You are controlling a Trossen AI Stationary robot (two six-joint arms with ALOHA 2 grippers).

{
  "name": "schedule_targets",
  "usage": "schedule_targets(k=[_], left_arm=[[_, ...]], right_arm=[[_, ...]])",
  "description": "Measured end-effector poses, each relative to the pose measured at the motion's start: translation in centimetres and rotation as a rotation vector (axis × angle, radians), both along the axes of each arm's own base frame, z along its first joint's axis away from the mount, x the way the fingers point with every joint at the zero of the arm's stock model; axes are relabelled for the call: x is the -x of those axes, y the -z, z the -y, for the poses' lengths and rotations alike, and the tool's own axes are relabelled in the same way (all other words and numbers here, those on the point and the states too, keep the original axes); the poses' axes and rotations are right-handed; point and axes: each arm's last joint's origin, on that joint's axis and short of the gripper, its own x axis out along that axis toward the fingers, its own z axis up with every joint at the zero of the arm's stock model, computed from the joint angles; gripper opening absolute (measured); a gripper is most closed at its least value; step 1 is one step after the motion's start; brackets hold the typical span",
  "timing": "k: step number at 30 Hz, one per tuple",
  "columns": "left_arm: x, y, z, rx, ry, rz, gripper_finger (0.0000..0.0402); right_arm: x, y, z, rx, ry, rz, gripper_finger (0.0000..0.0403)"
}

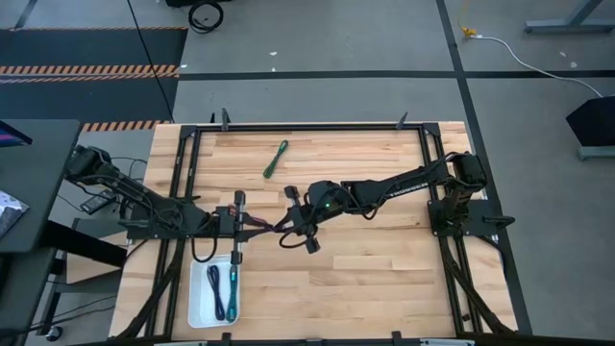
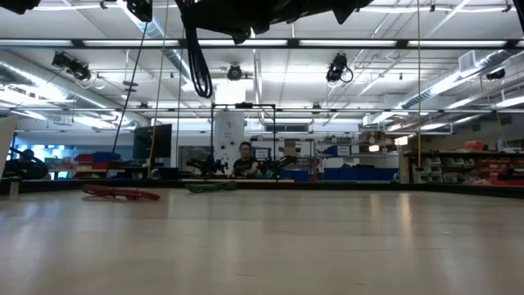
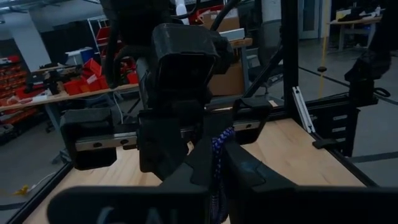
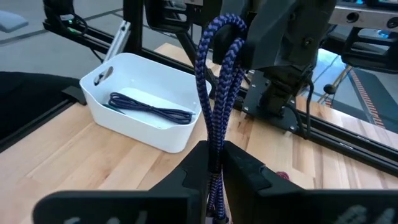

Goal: Pick and place USB-C Cables
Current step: Put the blue charger cable into the bin

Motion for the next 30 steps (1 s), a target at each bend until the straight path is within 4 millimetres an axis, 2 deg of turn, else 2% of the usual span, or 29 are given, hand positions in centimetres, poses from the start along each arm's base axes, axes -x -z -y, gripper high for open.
schedule_targets(k=[4,7,13,20,24,30], left_arm=[[0.0,-0.9,0.7,-0.019,0.030,-0.022,0.0020],[0.1,-1.9,1.4,-0.044,0.054,-0.078,0.0020],[0.5,-3.6,2.4,-0.048,0.047,-0.227,0.0020],[1.7,-5.1,3.5,0.053,0.079,-0.370,0.0028],[2.7,-5.5,4.5,0.064,0.128,-0.403,0.0026],[4.2,-5.9,6.3,0.066,0.215,-0.393,0.0021]], right_arm=[[0.0,-0.1,-0.1,-0.006,-0.017,0.004,0.0056],[0.0,0.0,-0.1,-0.006,-0.017,-0.006,0.0077],[0.1,0.2,0.1,-0.009,0.054,-0.034,0.0152],[0.2,0.8,0.7,0.032,0.153,-0.088,0.0224],[0.2,0.9,1.2,0.035,0.168,-0.101,0.0240],[0.1,0.9,2.3,0.028,0.196,-0.099,0.0244]])
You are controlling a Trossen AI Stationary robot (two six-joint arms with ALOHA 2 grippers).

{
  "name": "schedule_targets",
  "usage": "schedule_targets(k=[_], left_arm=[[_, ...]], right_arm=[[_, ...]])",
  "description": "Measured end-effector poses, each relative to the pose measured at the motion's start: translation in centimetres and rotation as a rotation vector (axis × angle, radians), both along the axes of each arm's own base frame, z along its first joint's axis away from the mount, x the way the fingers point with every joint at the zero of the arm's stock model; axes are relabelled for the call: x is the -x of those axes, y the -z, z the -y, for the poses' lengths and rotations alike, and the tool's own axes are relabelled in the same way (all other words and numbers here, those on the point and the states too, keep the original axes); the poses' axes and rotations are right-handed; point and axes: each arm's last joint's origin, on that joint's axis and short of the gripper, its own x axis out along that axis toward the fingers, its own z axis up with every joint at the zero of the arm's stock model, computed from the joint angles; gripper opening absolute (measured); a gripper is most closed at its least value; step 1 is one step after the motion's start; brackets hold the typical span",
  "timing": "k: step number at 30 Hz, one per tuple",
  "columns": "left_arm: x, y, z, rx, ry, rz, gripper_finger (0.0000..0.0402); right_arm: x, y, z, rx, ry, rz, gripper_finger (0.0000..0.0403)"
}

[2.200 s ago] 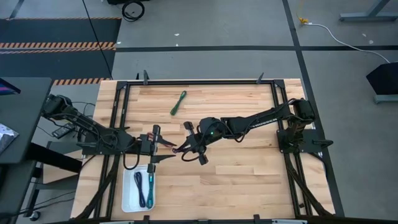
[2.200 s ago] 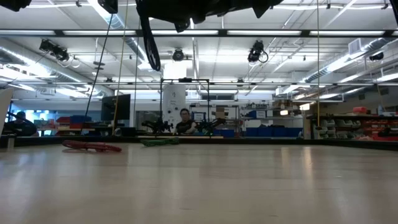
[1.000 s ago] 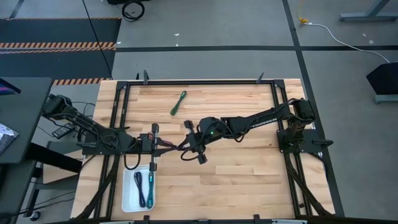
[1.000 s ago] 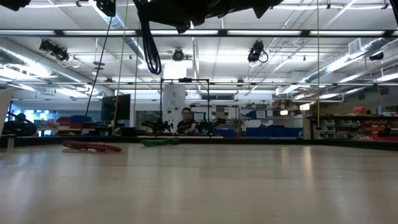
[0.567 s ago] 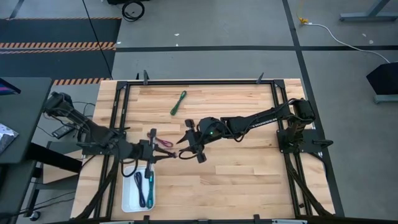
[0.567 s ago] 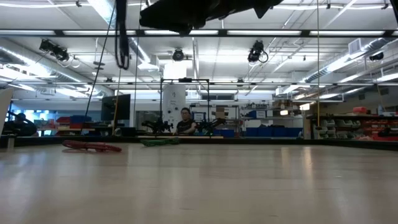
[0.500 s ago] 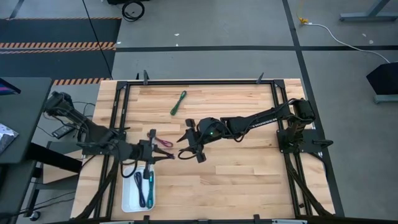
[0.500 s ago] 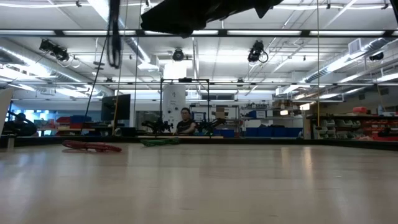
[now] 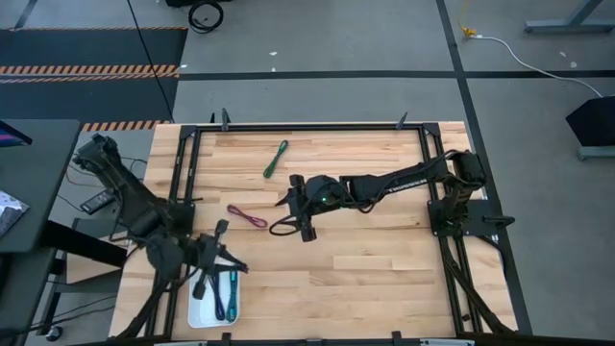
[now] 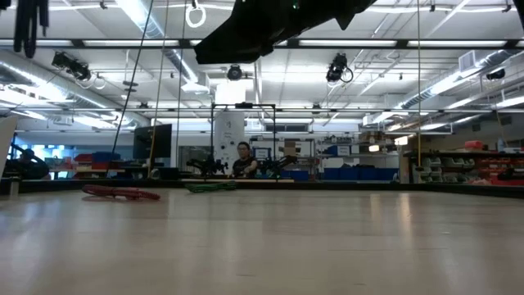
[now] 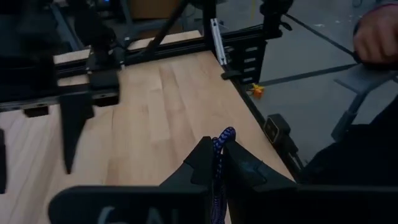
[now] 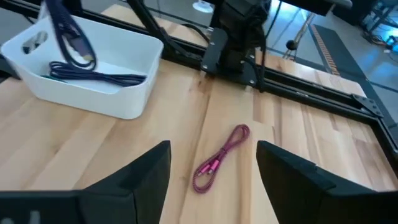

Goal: Pick and place USB-C Cables
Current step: Put the blue charger cable into the bin

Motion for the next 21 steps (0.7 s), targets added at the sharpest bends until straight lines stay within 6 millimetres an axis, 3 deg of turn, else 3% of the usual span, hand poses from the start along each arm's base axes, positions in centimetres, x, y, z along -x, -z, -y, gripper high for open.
schedule_targets(k=[4,11,21], left_arm=[[1.3,0.5,1.0,-0.166,0.047,0.016,0.0022],[3.8,3.0,2.7,-0.501,0.026,-0.013,0.0021],[5.9,4.8,5.9,-0.488,0.115,-0.029,0.0021]], right_arm=[[0.0,0.0,0.4,-0.005,0.012,-0.002,0.0240],[0.1,0.3,0.6,-0.020,0.024,-0.034,0.0238],[0.2,0.4,0.6,-0.071,0.050,-0.050,0.0236]])
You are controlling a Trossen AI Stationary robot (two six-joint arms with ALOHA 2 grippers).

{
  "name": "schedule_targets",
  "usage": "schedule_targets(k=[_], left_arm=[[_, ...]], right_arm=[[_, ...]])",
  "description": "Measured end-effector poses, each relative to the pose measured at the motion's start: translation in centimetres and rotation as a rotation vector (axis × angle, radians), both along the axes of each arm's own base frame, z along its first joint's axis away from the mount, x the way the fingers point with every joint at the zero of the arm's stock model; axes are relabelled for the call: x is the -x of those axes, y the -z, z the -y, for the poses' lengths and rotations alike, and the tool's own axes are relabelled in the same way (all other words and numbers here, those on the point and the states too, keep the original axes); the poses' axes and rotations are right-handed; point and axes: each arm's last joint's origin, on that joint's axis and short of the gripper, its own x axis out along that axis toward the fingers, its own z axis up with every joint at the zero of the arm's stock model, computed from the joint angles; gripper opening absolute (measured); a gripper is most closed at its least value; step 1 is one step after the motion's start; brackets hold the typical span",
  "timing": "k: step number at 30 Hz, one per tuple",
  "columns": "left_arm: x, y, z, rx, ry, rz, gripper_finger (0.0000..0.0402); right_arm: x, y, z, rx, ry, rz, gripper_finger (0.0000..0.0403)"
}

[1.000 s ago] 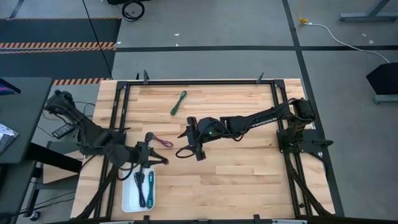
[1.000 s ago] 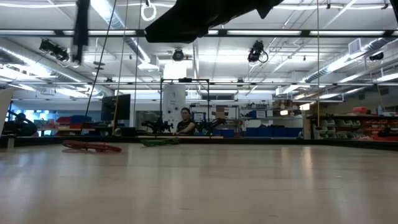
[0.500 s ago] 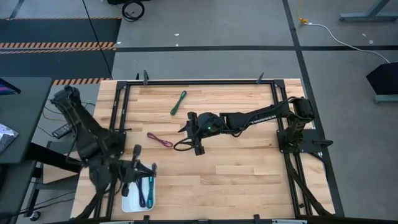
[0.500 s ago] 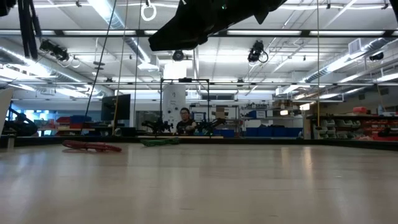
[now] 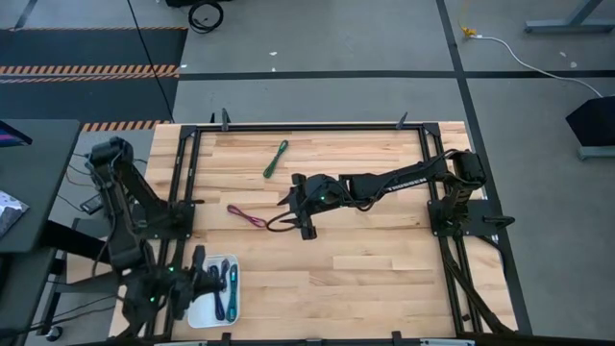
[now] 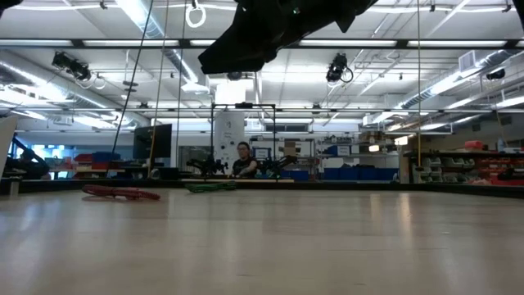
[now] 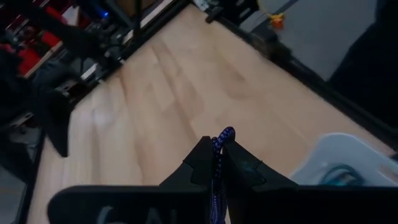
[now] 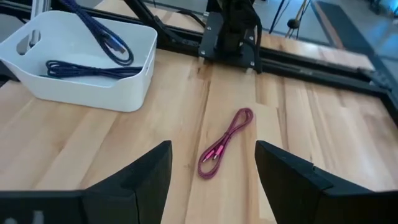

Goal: Pick and place USB-C Cables
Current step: Put the blue charger cable into the bin, then put the pink charger cable into the bin

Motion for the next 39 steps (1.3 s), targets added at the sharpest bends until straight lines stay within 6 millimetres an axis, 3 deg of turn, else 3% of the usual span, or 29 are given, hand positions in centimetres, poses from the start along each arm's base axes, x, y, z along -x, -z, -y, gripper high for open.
schedule_targets(k=[8,17,22,27,32,35,39], left_arm=[[1.1,1.8,0.8,0.005,0.006,-0.127,0.0028],[1.3,4.5,0.8,-0.035,-0.093,-0.314,0.0090],[1.3,5.1,0.9,-0.046,-0.101,-0.365,0.0120],[1.3,4.8,0.8,-0.044,-0.110,-0.335,0.0131],[0.7,3.5,0.5,-0.067,-0.181,-0.132,0.0124],[-0.4,1.9,0.2,-0.069,-0.243,-0.067,0.0118],[-2.9,0.0,-1.4,0.052,-0.442,-0.128,0.0116]], right_arm=[[0.2,0.4,0.0,-0.045,0.026,-0.045,0.0236],[0.2,0.4,-0.1,-0.089,0.048,-0.048,0.0233],[0.2,0.4,-0.1,-0.089,0.047,-0.048,0.0233],[0.2,0.3,-0.1,-0.084,0.045,-0.047,0.0233],[0.2,0.3,0.0,-0.084,0.048,-0.045,0.0231],[0.2,0.3,0.2,-0.107,0.064,-0.046,0.0229],[0.2,0.3,0.3,-0.134,0.081,-0.049,0.0229]])
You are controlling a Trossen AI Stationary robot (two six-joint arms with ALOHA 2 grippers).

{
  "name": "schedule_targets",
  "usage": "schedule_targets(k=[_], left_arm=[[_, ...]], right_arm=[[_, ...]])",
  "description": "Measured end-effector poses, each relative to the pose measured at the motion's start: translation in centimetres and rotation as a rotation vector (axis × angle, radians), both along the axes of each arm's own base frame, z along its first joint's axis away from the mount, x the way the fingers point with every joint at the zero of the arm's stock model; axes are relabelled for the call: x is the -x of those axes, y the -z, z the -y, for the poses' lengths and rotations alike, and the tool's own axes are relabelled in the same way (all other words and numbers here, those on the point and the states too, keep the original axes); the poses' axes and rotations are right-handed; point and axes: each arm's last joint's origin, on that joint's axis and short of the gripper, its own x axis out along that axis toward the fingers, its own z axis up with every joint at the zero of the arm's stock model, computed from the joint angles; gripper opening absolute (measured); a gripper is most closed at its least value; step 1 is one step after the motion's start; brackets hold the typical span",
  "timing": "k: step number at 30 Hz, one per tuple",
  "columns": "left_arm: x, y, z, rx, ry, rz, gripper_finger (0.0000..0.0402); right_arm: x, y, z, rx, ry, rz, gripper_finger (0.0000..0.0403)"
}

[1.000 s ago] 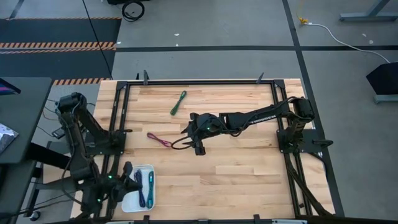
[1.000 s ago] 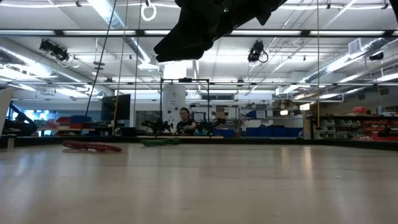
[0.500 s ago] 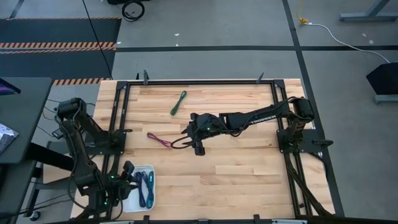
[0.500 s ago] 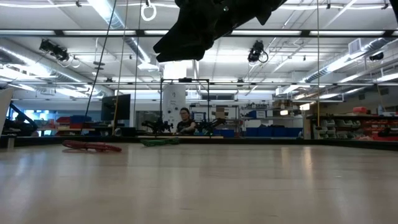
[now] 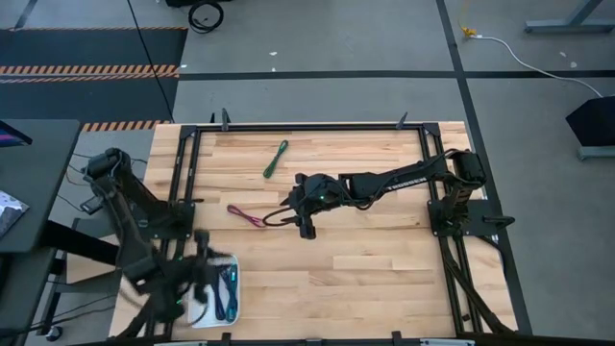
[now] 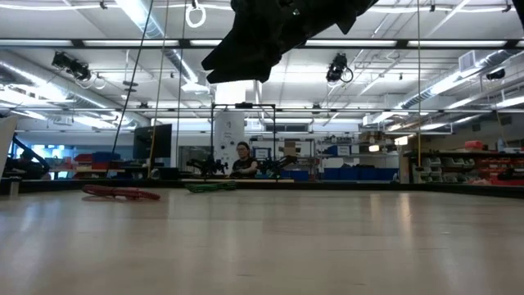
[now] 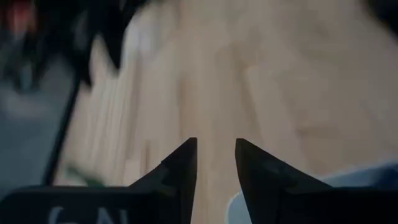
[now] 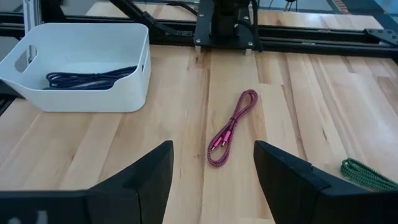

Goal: Pick and place USB-C Cables
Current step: Put the pink charger cable into the bin

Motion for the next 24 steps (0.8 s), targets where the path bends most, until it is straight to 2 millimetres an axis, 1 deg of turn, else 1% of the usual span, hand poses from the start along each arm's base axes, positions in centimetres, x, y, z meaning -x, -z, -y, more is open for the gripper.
schedule_targets(k=[2,4,5,7,8,10,14,19,22,24], left_arm=[[-1.3,-0.4,-1.7,0.107,-0.170,-0.079,0.0116],[-2.4,-0.1,-3.7,0.198,-0.365,-0.197,0.0116],[-2.8,0.1,-4.7,0.227,-0.448,-0.270,0.0116],[-3.3,0.3,-6.4,0.227,-0.538,-0.408,0.0116],[-3.6,0.3,-7.1,0.207,-0.541,-0.465,0.0116],[-4.4,0.3,-8.2,0.165,-0.497,-0.525,0.0116],[-6.1,0.0,-10.1,0.118,-0.357,-0.558,0.0116],[-8.7,-0.1,-12.1,0.156,-0.182,-0.564,0.0116],[-9.7,-0.2,-13.7,0.192,-0.133,-0.564,0.0116],[-10.0,-0.1,-15.1,0.215,-0.129,-0.587,0.0116]], right_arm=[[0.0,0.1,0.1,-0.004,0.004,-0.009,0.0229],[0.1,0.2,0.1,-0.003,0.004,-0.027,0.0229],[0.2,0.3,0.1,-0.002,0.005,-0.034,0.0229],[0.3,0.5,0.1,-0.002,0.005,-0.055,0.0229],[0.4,0.6,0.1,-0.002,0.005,-0.069,0.0229],[0.5,0.8,0.1,-0.001,0.005,-0.103,0.0229],[1.1,1.5,-0.2,-0.016,0.010,-0.198,0.0229],[1.8,2.2,-0.6,-0.046,0.013,-0.301,0.0229],[2.4,2.7,-0.7,-0.087,0.003,-0.383,0.0229],[3.1,3.1,-0.7,-0.115,0.000,-0.474,0.0229]])
